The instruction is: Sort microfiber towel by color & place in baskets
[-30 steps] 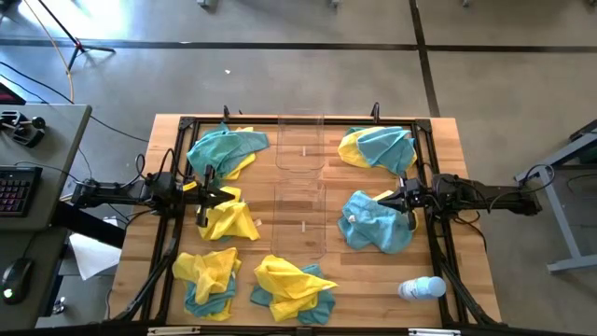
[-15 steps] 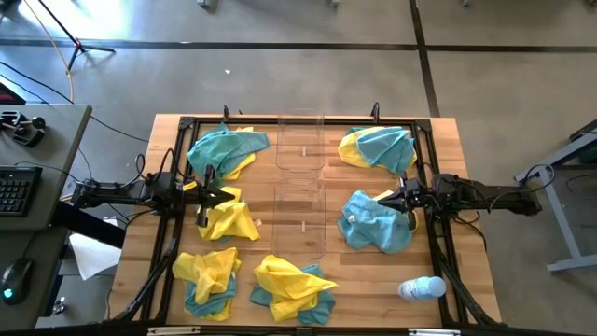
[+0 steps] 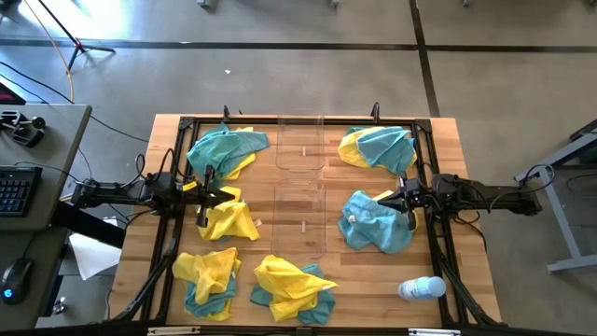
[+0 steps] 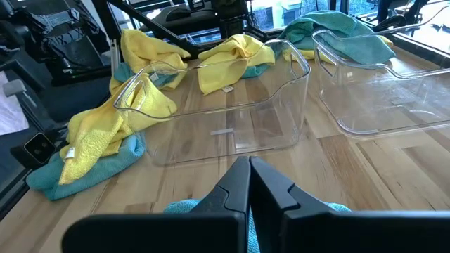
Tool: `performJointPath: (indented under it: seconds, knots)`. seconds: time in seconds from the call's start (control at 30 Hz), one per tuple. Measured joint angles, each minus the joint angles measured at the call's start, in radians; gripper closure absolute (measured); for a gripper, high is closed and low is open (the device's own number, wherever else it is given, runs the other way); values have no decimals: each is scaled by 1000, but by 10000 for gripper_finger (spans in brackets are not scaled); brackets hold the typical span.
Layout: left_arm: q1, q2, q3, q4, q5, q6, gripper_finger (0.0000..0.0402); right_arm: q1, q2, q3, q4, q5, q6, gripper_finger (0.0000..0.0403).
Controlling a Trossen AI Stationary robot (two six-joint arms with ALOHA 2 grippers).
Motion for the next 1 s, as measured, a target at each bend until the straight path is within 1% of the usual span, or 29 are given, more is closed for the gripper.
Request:
performJointPath:
  seconds: [0.3,0.5,0.6,0.67,0.73,0.83,0.9,1.0]
  knots:
    - [0,0,0,0,0,0,401,0,0,0,1,3,-4,402]
    - [0,0,0,0,0,0,401,0,0,0,21,87,12,402]
    - [0,0,0,0,0,0,401,0,0,0,76,107,78,402]
    - [0,0,0,0,0,0,401,0,2,14,107,107,88,402]
    - [0,0,0,0,0,0,401,0,12,50,125,126,80,402]
    - [0,0,0,0,0,0,401,0,49,135,116,215,69,402]
    - [0,0,0,0,0,0,401,0,94,209,98,267,37,402]
    - [0,0,0,0,0,0,401,0,196,345,51,345,-13,403]
